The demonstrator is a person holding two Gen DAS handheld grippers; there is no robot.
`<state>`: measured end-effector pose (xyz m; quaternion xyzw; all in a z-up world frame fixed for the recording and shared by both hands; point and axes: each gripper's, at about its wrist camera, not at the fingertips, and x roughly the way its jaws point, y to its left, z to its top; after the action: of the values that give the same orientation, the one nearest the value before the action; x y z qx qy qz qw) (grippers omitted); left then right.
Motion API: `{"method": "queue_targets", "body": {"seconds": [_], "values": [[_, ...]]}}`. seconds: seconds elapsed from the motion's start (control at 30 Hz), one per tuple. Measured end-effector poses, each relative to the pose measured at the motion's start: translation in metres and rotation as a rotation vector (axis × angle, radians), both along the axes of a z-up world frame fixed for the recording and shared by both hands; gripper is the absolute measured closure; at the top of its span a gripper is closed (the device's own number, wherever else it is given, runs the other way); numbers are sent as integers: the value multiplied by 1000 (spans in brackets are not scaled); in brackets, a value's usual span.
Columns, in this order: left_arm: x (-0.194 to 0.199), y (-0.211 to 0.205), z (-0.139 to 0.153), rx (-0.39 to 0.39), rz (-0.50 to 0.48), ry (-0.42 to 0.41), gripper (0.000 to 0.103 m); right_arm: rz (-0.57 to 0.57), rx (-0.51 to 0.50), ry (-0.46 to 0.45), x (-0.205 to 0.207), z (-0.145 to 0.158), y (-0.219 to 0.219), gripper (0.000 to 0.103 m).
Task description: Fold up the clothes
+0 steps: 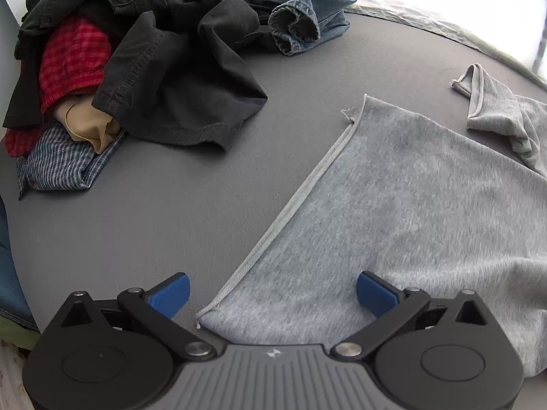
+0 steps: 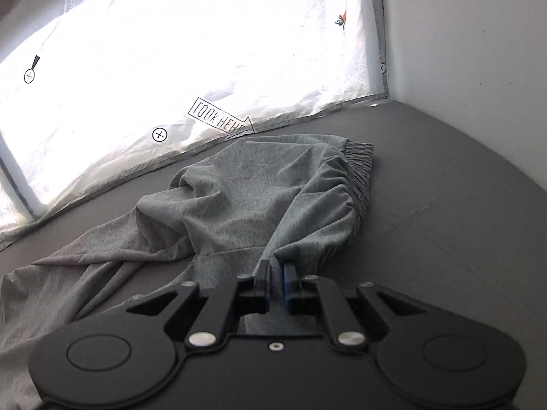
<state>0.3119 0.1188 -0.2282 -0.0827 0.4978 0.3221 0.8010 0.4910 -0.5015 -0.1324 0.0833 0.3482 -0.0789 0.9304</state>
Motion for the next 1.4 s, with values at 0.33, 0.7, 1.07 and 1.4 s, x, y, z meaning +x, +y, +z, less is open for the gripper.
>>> {"method": "queue_targets", "body": {"seconds": [0.33,0.7,1.07,1.4], "values": [[-5,3,-1,-18,17,-29,0,220,41,36,-31,-7,71,75],[-4,5,-1,-28,8,-26,0,-225,508,-8,-46,-33,-31,80],[-5,3,-1,-13,11,-35,0,-285,692,32,-32,-69,-20,60],[-6,3,-1,-18,16,-39,0,-242,521,1,-17,-60,-14,93]]}}
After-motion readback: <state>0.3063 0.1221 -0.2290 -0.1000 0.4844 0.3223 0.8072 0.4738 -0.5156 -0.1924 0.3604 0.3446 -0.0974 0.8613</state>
